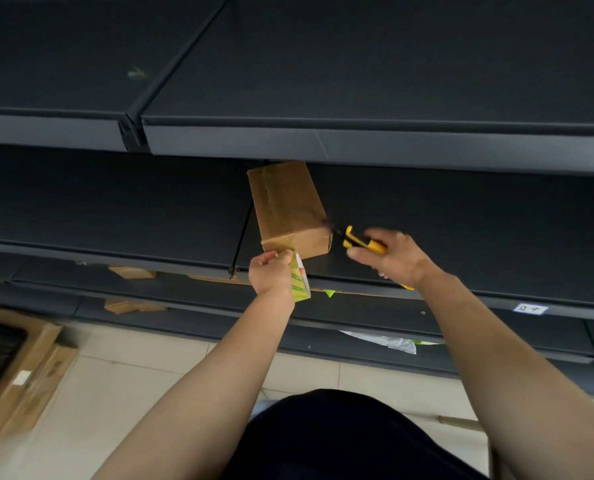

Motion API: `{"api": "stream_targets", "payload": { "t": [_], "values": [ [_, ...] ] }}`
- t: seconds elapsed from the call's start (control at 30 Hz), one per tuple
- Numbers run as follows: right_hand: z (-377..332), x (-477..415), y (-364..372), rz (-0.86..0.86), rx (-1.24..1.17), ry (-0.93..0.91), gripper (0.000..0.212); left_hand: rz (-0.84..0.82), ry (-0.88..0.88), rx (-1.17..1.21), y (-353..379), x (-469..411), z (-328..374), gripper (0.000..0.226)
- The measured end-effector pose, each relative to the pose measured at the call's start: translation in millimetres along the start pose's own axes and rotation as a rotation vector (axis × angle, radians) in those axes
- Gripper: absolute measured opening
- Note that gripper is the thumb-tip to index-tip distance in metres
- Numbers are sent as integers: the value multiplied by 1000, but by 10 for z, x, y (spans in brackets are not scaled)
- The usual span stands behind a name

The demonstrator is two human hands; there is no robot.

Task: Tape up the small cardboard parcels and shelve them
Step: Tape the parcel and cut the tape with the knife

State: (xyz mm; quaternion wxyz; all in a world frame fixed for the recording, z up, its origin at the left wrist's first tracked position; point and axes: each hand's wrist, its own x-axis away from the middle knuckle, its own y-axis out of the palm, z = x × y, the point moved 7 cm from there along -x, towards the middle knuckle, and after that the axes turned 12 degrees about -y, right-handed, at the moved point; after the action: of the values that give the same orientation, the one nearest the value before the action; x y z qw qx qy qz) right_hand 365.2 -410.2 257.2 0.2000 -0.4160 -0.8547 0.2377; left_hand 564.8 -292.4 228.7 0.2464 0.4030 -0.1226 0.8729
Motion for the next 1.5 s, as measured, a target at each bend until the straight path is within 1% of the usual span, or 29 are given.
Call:
{"api": "stream_targets", "payload": {
  "t": [0.1,0.17,0.23,0.4,0.53,0.6,0.77,0.93,1.07,1.17,1.27,1.4,1.5],
  "values": [
    [-32,-55,30,-132,294,-4,33,-9,-28,-33,34,-48,5,22],
    [-36,-90,34,-173,415,-11,36,-10,-35,-56,30,-64,24,26],
    [-61,-122,43,-195,479,-19,35,2,-27,-101,14,-78,44,30],
    [-218,-206,84,-209,618,-71,35,19,-78,-151,2,-111,74,19],
    [-282,-210,154,-204,737,-95,37,-12,-130,-134,-16,-140,96,28],
    [-290,-215,227,-214,776,-99,38,-26,-136,-143,-24,-149,125,28],
    [-210,-216,362,-230,746,-39,34,-16,-128,-190,-52,-130,232,14],
    [-132,-231,457,-218,711,-5,35,-13,-96,-285,-60,-117,327,17],
    [74,-152,393,-273,860,56,38,28,-36,-384,-140,-171,414,16],
    [184,-73,365,-210,829,55,40,0,-32,-392,-169,-225,447,16],
    [215,-113,319,-172,971,38,41,-56,-45,-372,-124,-214,422,14],
    [338,-160,40,-59,1162,206,41,-62,-50,-359,-128,-205,402,10],
    [393,-212,-61,39,1184,310,41,-62,-49,-369,-133,-206,416,10]
  ]
}}
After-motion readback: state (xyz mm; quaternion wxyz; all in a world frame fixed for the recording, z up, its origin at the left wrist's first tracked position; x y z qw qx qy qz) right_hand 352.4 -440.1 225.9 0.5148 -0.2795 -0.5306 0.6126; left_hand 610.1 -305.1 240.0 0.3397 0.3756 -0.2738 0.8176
